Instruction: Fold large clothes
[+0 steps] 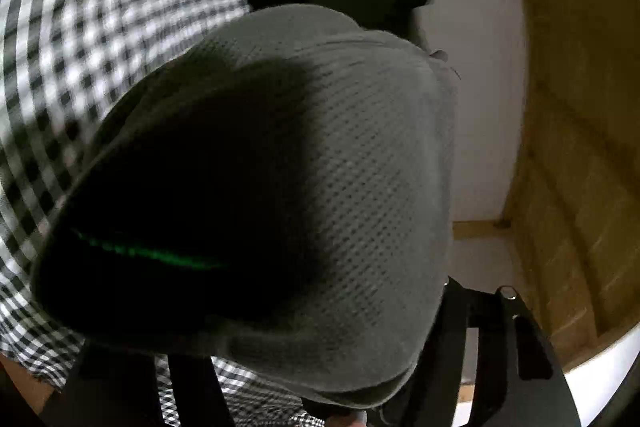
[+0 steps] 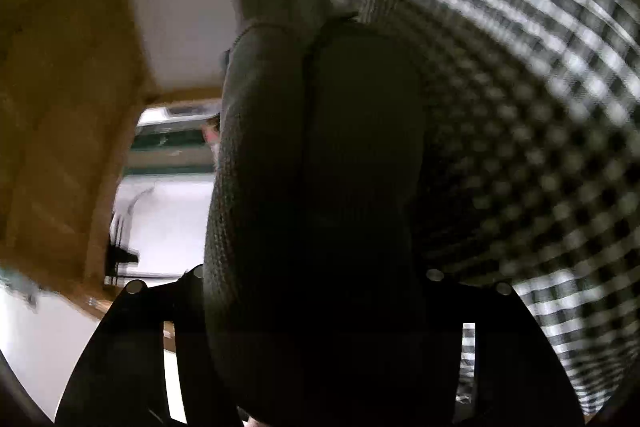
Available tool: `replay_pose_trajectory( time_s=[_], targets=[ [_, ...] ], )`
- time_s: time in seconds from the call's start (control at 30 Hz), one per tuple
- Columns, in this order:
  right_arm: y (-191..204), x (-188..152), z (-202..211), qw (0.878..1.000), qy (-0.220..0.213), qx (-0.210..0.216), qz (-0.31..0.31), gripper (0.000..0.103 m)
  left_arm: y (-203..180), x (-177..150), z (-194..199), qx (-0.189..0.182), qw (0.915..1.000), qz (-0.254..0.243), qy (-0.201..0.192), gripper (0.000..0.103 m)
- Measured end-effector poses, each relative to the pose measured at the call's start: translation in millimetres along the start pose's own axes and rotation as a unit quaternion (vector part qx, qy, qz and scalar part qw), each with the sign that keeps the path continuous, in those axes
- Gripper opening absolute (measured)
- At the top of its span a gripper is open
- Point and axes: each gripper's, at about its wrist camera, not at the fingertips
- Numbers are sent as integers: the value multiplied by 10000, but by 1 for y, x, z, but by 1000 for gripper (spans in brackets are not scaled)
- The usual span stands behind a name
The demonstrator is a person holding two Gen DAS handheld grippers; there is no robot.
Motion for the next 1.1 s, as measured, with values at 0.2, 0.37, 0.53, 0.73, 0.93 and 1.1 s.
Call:
replay_pose_trajectory(
  time_s=[0.2, 0.37, 0.53, 0.73, 0.93, 1.1],
  targets=[
    [26, 2, 13, 9991, -13, 120, 397, 54, -31, -12, 10, -83, 9981, -596, -106, 58],
    [60, 12, 41, 9969, -249, 386, 642, 54, -72, -22, 9, -336, 9952, -923, 20, 54],
    [91, 34, 88, 9924, -502, 547, 977, 54, -127, -49, -10, -677, 9881, -1355, 273, 53],
    [150, 86, 153, 9820, -894, 716, 1501, 54, -206, -94, -56, -1082, 9751, -1856, 542, 52],
    [190, 157, 227, 9696, -1250, 938, 1884, 54, -290, -138, -133, -1437, 9571, -2392, 775, 52],
    [205, 231, 298, 9589, -1458, 1011, 2213, 54, -336, -186, -203, -1687, 9453, -2640, 911, 52]
  ],
)
Point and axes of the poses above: each gripper's, at about its wrist camera, not at the fingertips, and z roughly against the way its jaws point, y to its left, x to its top, and after that the axes turned 2 degrees about -y, right-handed
